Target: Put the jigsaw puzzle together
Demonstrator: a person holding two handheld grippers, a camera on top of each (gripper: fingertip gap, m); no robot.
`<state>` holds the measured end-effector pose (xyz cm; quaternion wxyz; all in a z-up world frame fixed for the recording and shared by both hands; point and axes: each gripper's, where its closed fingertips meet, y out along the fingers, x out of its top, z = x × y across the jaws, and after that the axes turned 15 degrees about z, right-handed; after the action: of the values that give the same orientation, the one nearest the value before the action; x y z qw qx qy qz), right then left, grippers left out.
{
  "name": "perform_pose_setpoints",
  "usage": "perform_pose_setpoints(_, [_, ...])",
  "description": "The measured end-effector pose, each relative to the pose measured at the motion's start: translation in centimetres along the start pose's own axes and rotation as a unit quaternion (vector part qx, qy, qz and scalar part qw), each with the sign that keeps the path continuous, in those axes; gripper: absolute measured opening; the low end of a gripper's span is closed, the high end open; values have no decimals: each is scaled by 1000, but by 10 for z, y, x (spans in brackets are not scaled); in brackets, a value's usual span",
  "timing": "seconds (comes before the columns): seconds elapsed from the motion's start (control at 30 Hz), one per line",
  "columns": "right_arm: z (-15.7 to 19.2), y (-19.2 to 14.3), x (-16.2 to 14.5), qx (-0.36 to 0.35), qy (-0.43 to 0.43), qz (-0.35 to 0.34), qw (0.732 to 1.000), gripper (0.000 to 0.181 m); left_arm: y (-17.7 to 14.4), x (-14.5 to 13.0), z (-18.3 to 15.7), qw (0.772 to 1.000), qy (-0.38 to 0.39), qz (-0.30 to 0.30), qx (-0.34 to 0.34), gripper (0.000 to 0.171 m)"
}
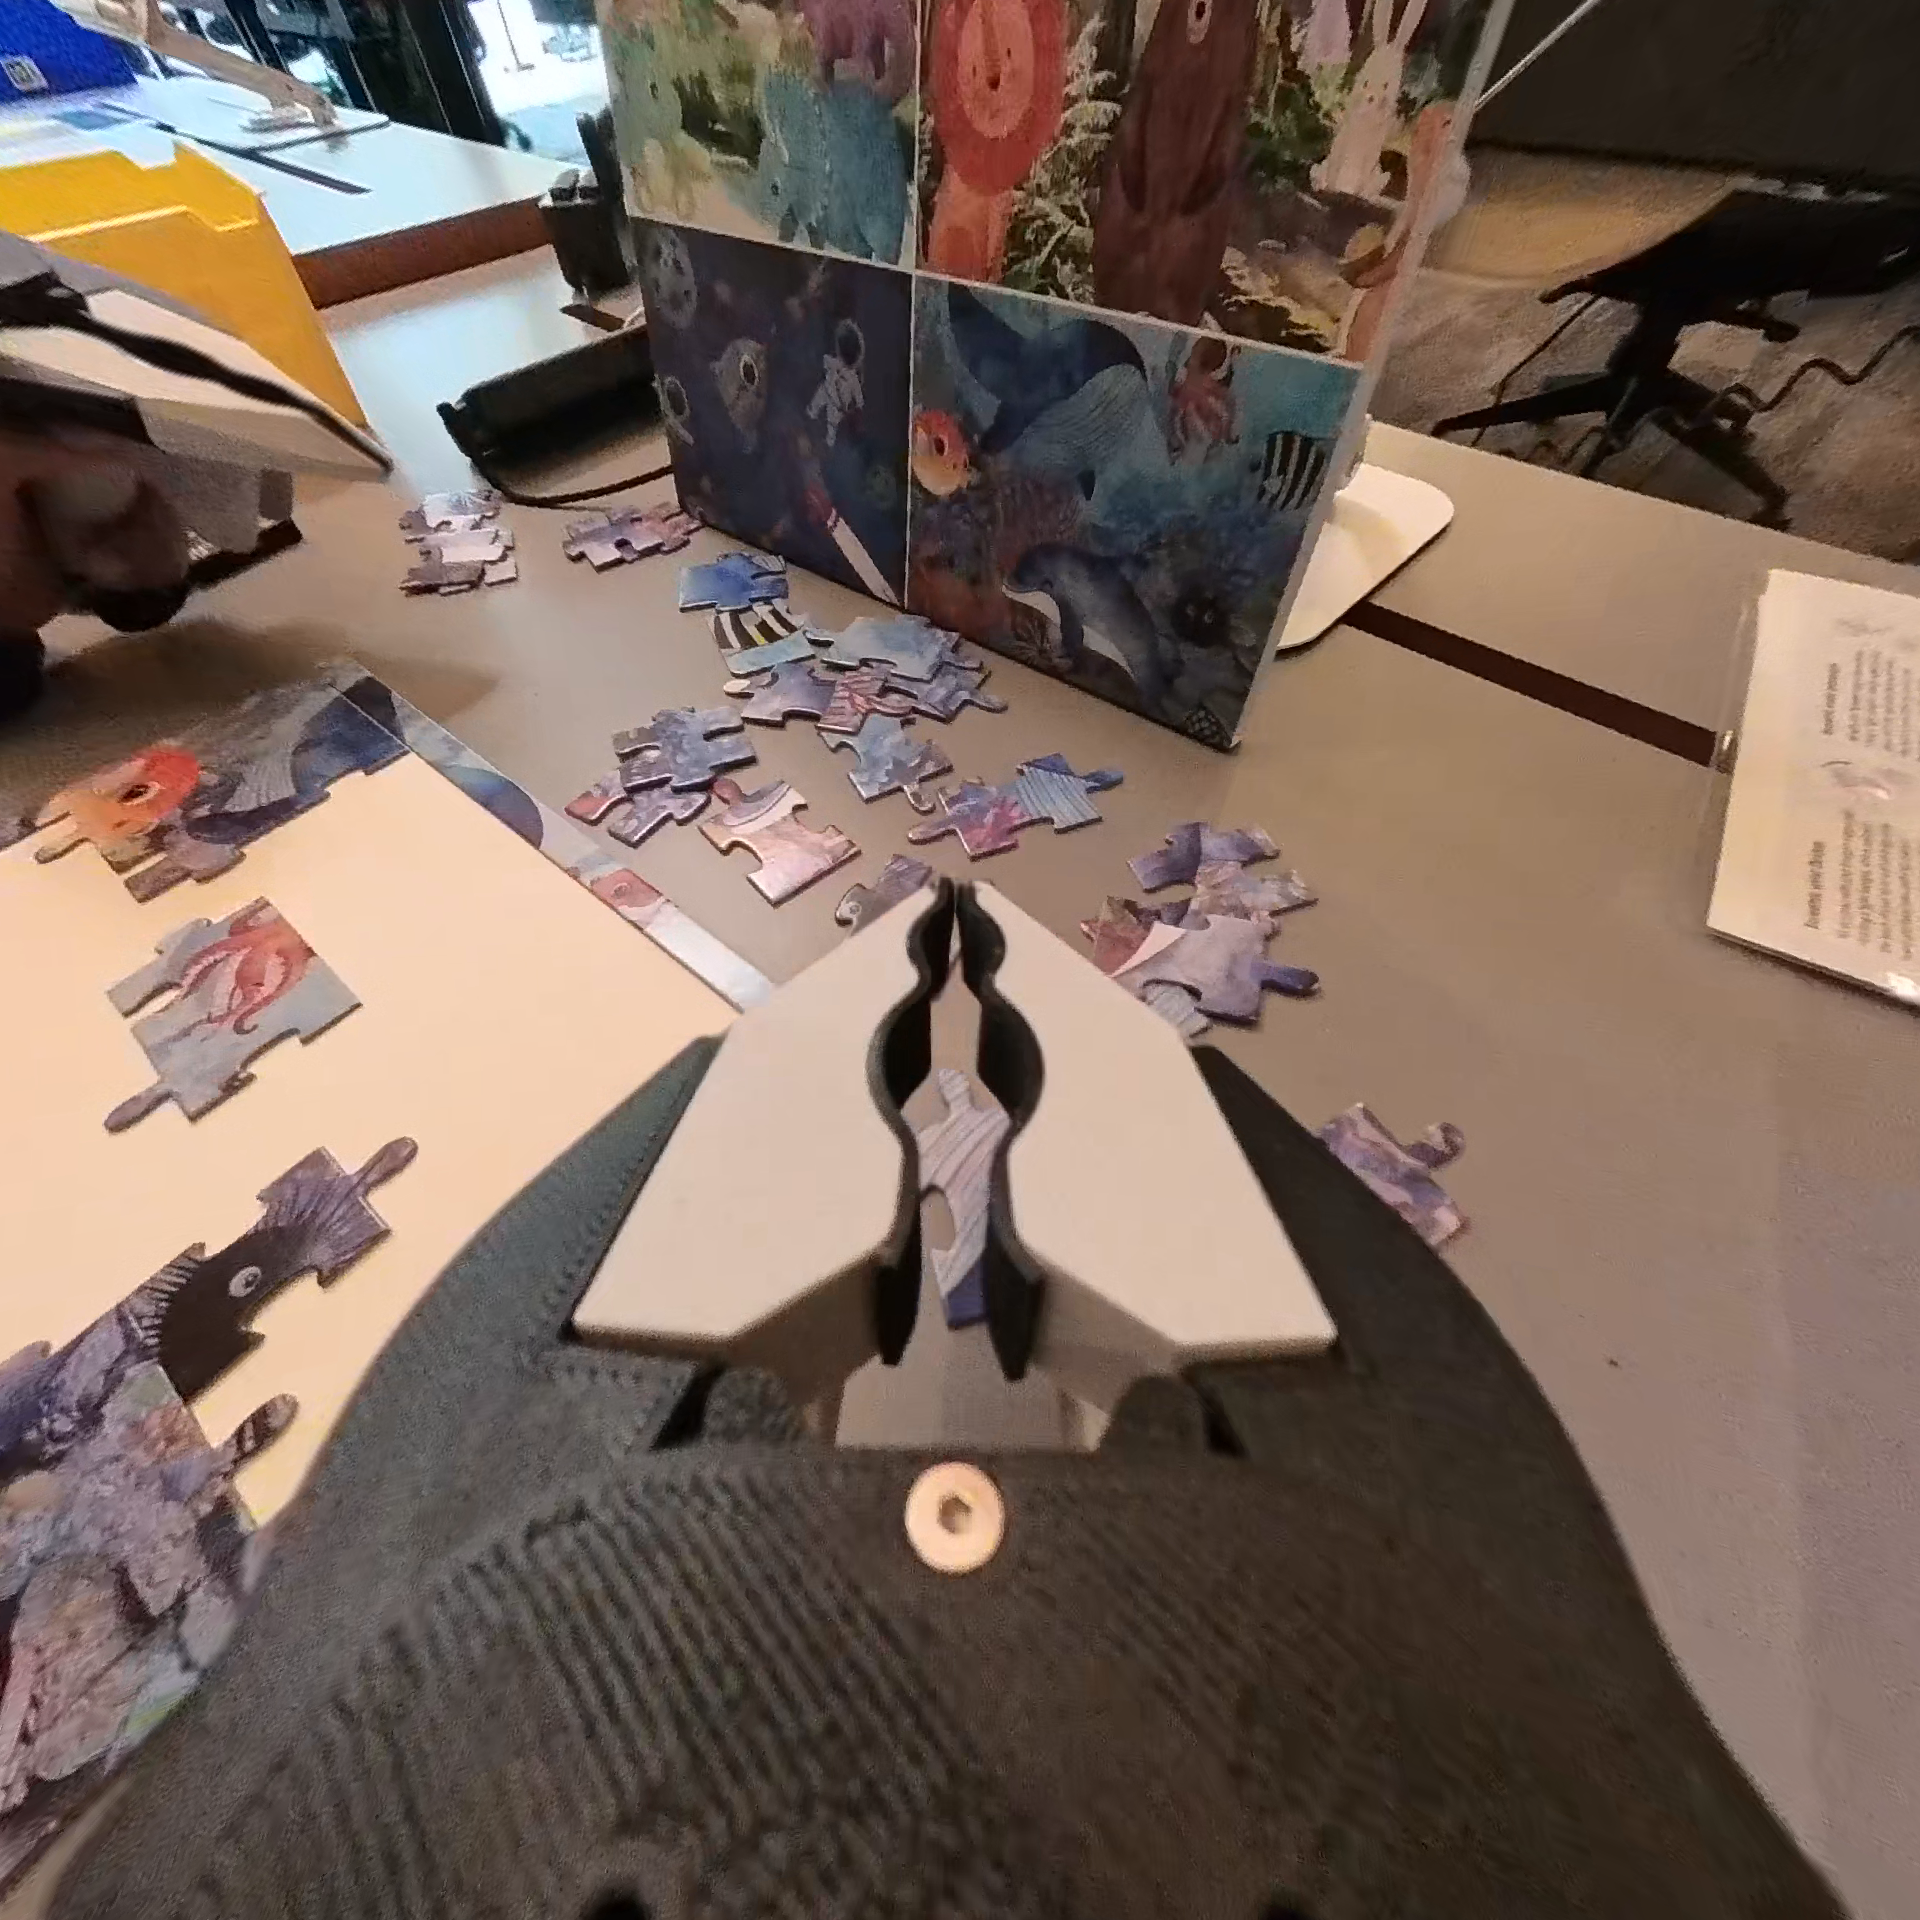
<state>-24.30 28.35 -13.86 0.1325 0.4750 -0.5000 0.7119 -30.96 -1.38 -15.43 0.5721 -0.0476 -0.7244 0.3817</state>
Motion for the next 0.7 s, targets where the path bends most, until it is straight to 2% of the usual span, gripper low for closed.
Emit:
perform_pose_setpoints(0.23, [5, 14, -9, -2, -4, 27, 1000, 4, 10, -8, -6, 999, 17, 27, -8, 0])
perform_pose_setpoints(0.5, [4, 7, -2, -20, -5, 8, 1000, 14, 12, -9, -8, 999, 25, 32, -4, 0])
perform_pose_setpoints(0.7, [7, 18, -6, -23, -14, 19, 999, 18, 15, -11, -11, 998, 41, 46, 2, 0])
